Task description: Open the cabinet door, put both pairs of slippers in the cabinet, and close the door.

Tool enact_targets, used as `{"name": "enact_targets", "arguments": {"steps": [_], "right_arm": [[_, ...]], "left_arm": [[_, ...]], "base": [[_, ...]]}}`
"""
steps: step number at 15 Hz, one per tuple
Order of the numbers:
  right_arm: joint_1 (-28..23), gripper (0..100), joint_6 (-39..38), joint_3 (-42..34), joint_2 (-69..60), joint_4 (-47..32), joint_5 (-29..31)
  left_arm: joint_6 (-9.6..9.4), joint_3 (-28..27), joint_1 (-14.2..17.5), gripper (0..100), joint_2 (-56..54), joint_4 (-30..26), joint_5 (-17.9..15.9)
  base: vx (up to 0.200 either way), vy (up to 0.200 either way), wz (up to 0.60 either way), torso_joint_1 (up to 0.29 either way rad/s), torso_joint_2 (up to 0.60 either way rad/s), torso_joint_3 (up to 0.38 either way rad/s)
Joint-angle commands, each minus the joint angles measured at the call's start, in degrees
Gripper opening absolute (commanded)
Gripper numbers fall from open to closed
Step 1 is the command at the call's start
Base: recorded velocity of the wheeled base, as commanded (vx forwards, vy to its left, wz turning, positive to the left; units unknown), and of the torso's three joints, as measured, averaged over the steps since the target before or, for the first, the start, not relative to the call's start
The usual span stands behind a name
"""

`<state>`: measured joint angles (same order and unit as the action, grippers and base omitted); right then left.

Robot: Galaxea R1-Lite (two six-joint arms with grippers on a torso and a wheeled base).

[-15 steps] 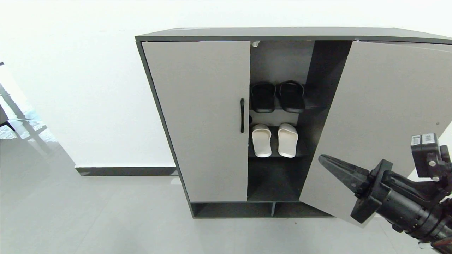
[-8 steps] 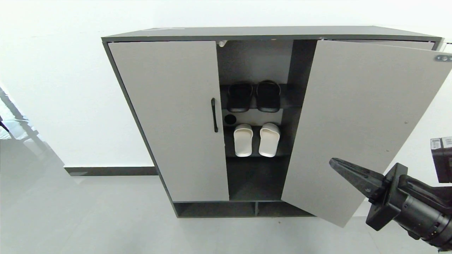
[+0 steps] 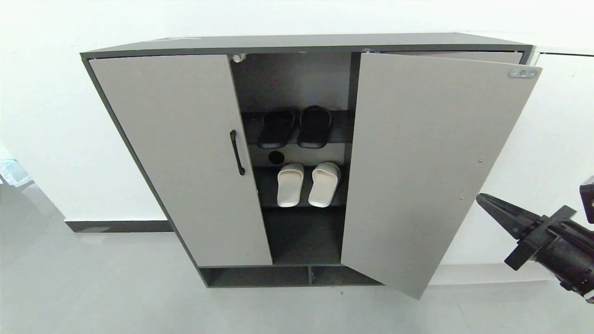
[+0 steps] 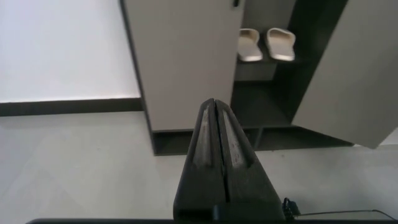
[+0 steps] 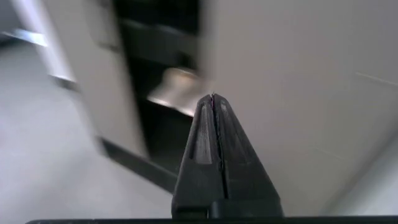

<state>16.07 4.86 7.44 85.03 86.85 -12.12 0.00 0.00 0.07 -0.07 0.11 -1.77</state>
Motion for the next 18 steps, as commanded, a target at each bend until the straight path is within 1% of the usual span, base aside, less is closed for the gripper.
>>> {"name": "enact_targets", "arguments": {"steps": [1, 2, 5, 8, 10, 12, 14, 15, 17, 18], "right_arm": [[-5.3, 0, 4.5, -0.9, 2.7, 0.2, 0.2], [-7.7, 0, 6.1, -0.6, 3.7, 0.4, 0.1], [-12.8, 0, 6.0, 1.5, 5.8, 0.2, 0.3], [-15.9, 0, 5.8, 5.7, 12.2, 0.5, 0.1], [-16.1, 0, 3.7, 14.3, 23.7, 2.8, 0.0], [-16.0, 0, 2.2, 22.1, 30.9, 3.2, -0.1], [-15.6, 0, 1.8, 28.2, 36.2, 3.2, -0.4], [-15.4, 0, 1.4, 30.1, 37.7, 3.2, -1.5], [-14.8, 0, -1.1, 30.9, 38.0, 3.2, -7.6], [-14.8, 0, -2.0, 30.8, 37.8, 3.2, -9.7]], "left_arm": [[0.00, 0.0, 0.0, 0, 0.1, 0.1, 0.0], [0.09, 0.0, 0.0, 0, 0.1, 0.1, 0.0], [0.09, 0.0, 0.0, 0, 0.1, 0.1, 0.0], [0.09, 0.0, 0.0, 0, 0.1, 0.1, 0.0], [0.09, 0.0, 0.0, 0, 0.1, 0.1, 0.0], [0.09, 0.0, 0.0, 0, 0.1, 0.1, 0.0], [0.09, 0.0, 0.0, 0, 0.1, 0.1, 0.0], [0.09, 0.0, 0.0, 0, 0.1, 0.1, 0.0], [0.09, 0.0, 0.0, 0, 0.1, 0.1, 0.0], [0.00, 0.0, 0.0, 0, 0.1, 0.1, 0.0]], "base": [[0.000, 0.000, 0.00, 0.000, 0.00, 0.000], [0.000, 0.000, 0.00, 0.000, 0.00, 0.000], [0.000, 0.000, 0.00, 0.000, 0.00, 0.000], [0.000, 0.000, 0.00, 0.000, 0.00, 0.000], [0.000, 0.000, 0.00, 0.000, 0.00, 0.000], [0.000, 0.000, 0.00, 0.000, 0.00, 0.000], [0.000, 0.000, 0.00, 0.000, 0.00, 0.000], [0.000, 0.000, 0.00, 0.000, 0.00, 0.000], [0.000, 0.000, 0.00, 0.000, 0.00, 0.000], [0.000, 0.000, 0.00, 0.000, 0.00, 0.000]]}}
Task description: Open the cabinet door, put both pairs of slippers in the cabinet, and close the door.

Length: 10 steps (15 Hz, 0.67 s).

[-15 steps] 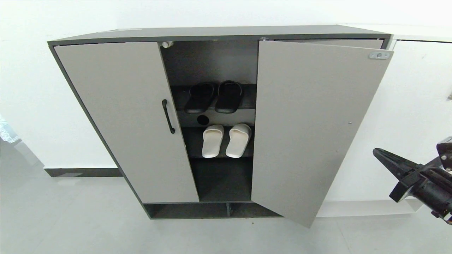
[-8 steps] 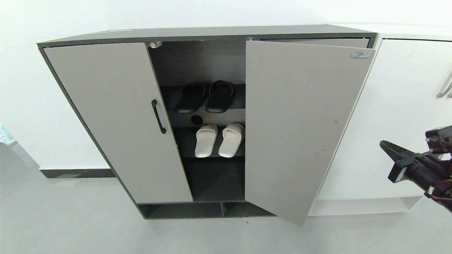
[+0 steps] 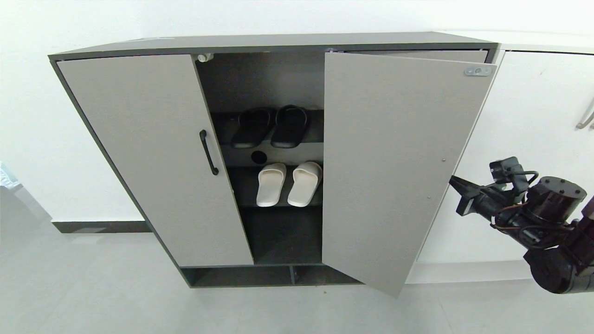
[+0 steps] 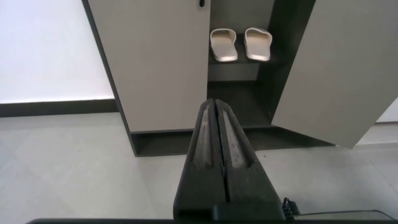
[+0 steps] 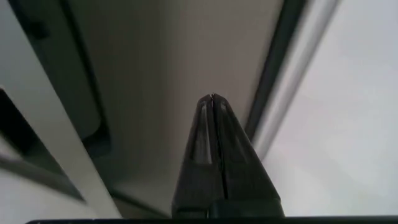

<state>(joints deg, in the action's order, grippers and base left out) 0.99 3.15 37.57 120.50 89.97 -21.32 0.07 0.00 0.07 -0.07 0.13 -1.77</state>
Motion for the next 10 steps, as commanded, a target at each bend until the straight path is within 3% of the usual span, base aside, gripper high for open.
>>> {"name": "enact_targets", "arguments": {"steps": [1, 6, 9, 10], "right_arm": [[0.2, 0, -1.0, 0.4, 2.0, 0.0, -2.4], [2.0, 0, -1.7, -6.9, -1.5, 0.0, -10.5], [4.0, 0, -1.7, -16.1, -7.6, 0.0, -17.9], [4.9, 0, -1.7, -18.7, -9.5, 0.0, -19.2]], "left_arm": [[0.01, 0.0, 0.0, 0, 0.1, 0.0, 0.0], [-0.07, 0.0, 0.0, 0, 0.1, 0.0, 0.0], [0.01, 0.0, 0.0, 0, 0.1, 0.0, 0.0], [0.01, 0.0, 0.0, 0, 0.1, 0.0, 0.0]], "base": [[0.000, 0.000, 0.00, 0.000, 0.00, 0.000], [0.000, 0.000, 0.00, 0.000, 0.00, 0.000], [0.000, 0.000, 0.00, 0.000, 0.00, 0.000], [-0.200, 0.000, 0.00, 0.012, 0.01, 0.002]]}}
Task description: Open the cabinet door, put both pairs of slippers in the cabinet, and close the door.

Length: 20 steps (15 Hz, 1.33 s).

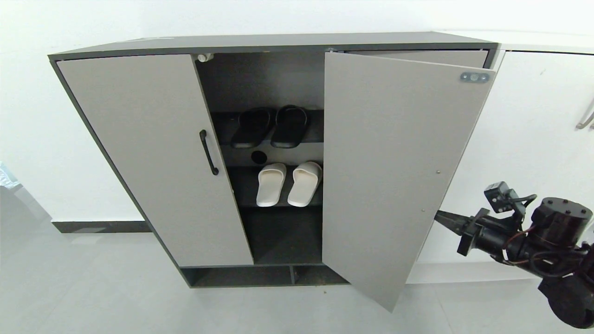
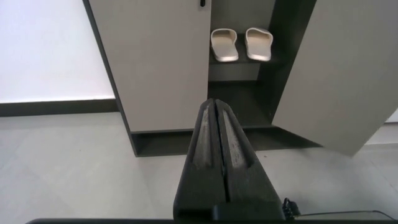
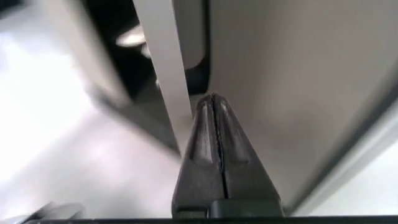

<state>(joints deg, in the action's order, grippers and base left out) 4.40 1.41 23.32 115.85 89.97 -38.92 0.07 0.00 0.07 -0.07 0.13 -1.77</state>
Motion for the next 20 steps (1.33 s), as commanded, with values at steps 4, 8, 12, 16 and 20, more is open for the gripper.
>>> {"name": "enact_targets", "arguments": {"steps": [4, 8, 12, 16, 20], "right_arm": [[12.2, 0, -0.1, -15.4, -14.2, 0.0, -5.1], [12.4, 0, -0.1, -13.7, -11.6, 0.0, -2.2], [13.6, 0, -0.9, -9.4, -8.0, 0.0, 4.3], [24.1, 0, -8.5, 1.2, 1.0, 0.0, 27.6], [32.4, 0, -8.4, 6.6, 6.1, 0.0, 36.9]], "left_arm": [[0.01, 0.0, 0.0, 0, 0.1, 0.0, 0.0], [0.01, 0.0, 0.0, 0, 0.1, 0.0, 0.0], [0.01, 0.0, 0.0, 0, 0.1, 0.0, 0.0], [0.01, 0.0, 0.0, 0, 0.1, 0.0, 0.0], [0.01, 0.0, 0.0, 0, 0.1, 0.0, 0.0]], "base": [[-0.100, 0.000, 0.00, 0.000, 0.00, 0.001], [-0.050, 0.000, 0.00, -0.003, 0.00, 0.003], [0.000, 0.000, 0.00, 0.000, 0.00, 0.000], [0.000, 0.000, 0.00, 0.000, 0.00, 0.000], [0.000, 0.000, 0.00, 0.000, 0.00, 0.000]]}}
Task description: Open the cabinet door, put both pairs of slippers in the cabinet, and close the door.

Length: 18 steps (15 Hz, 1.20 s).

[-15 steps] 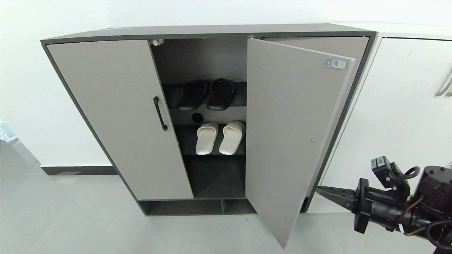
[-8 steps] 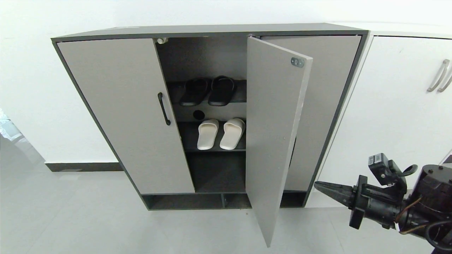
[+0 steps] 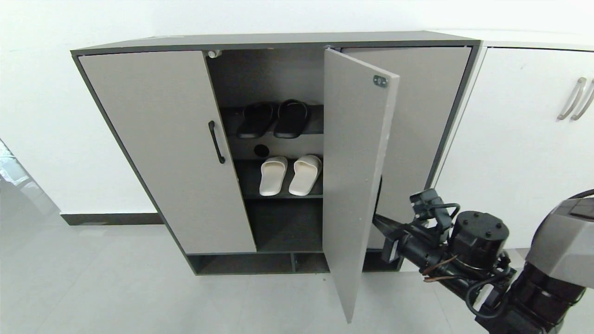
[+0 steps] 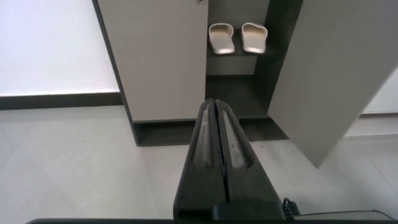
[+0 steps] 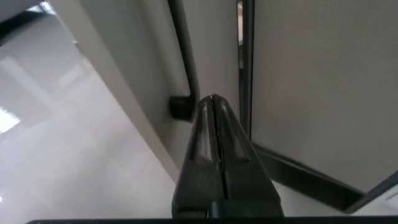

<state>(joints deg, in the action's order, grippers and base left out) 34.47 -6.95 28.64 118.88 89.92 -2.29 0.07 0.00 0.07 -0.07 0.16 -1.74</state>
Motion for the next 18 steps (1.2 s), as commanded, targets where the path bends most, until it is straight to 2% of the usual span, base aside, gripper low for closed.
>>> {"name": "enact_targets", "arguments": {"steps": [1, 3, 4, 5, 6, 8, 11, 17, 18], "right_arm": [[5.2, 0, 0.0, 1.2, 3.0, 0.1, 0.2], [12.5, 0, -0.4, 0.6, 2.6, 0.1, 0.2], [19.8, 0, -0.3, 1.0, 3.1, 0.1, 0.4], [21.4, 0, -0.1, 2.0, 3.9, 0.1, 0.5], [21.2, 0, 0.1, 2.7, 4.3, 0.1, 0.6], [17.7, 0, 0.1, 3.0, 4.3, 0.1, 2.1], [13.7, 0, 0.0, 8.5, 4.7, 0.1, 5.5], [13.2, 0, 0.9, 17.1, 4.6, -2.6, 5.5], [13.2, 0, 0.9, 18.6, 4.8, -3.3, 5.5]], "left_arm": [[0.01, 0.0, 0.0, 0, 0.1, 0.0, 0.0], [0.01, 0.0, 0.0, 0, 0.1, 0.0, 0.0], [0.01, 0.0, 0.0, 0, 0.1, 0.0, 0.0], [0.10, 0.0, 0.0, 0, 0.1, 0.0, 0.0], [0.10, 0.0, 0.0, 0, 0.1, 0.0, 0.0], [0.01, 0.0, 0.0, 0, 0.1, 0.0, 0.0], [-0.07, 0.0, 0.0, 0, 0.1, -0.1, 0.0], [0.01, 0.0, 0.0, 0, 0.1, -0.1, 0.0], [0.01, 0.0, 0.0, 0, 0.1, 0.0, 0.0]], "base": [[0.000, 0.000, 0.00, 0.000, 0.00, 0.000], [0.000, 0.000, 0.00, 0.000, 0.00, 0.000], [0.000, 0.000, 0.00, 0.000, 0.00, 0.000], [0.000, 0.000, 0.00, 0.000, 0.00, 0.000], [0.000, 0.000, 0.00, 0.000, 0.00, 0.000], [0.000, 0.000, 0.00, 0.000, 0.00, 0.000], [0.200, 0.000, 0.00, 0.002, 0.00, 0.002], [0.200, 0.000, 0.00, 0.001, 0.00, 0.002], [0.000, 0.000, 0.00, 0.000, 0.00, 0.000]]}}
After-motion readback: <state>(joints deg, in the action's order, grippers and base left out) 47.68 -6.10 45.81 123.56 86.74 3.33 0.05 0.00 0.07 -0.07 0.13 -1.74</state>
